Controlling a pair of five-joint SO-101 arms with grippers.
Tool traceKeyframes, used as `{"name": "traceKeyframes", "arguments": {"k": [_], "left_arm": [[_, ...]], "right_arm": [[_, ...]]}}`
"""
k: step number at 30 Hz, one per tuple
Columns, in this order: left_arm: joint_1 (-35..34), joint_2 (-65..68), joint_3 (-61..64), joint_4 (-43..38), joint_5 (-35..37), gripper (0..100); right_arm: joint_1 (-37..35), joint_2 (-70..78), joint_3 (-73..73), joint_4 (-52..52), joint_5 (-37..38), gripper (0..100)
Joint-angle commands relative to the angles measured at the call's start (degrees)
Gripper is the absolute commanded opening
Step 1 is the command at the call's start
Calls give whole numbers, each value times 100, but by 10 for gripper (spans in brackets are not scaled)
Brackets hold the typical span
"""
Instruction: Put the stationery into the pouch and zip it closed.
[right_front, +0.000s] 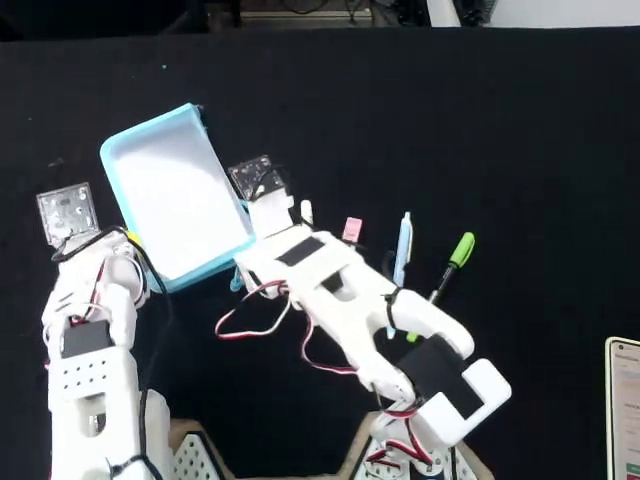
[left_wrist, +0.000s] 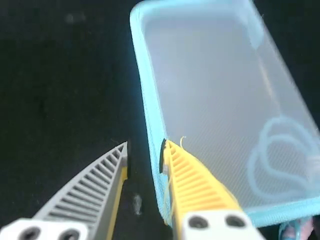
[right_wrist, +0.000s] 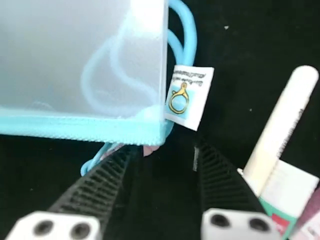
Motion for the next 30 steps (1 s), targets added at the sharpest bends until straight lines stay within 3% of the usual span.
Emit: {"name": "traceKeyframes", "arguments": {"k": [1,6,13,20,30], "left_arm": [[-40,-686,163,-53,44,120],[-40,-1310,462,-53,44,120],[154,-1486,453,193,35,120],[171,-1512,470,193,18,120],[171,-1538,488,193,18,120]], "right_arm": [[-114,-330,-13,-229,-70,163],[-88,-479,-13,-167,-510,166],[-246,-1077,286,-88,-387,166],[-97,-470,171,-466,-396,163],[-62,-224,-268,237,-396,163]]}}
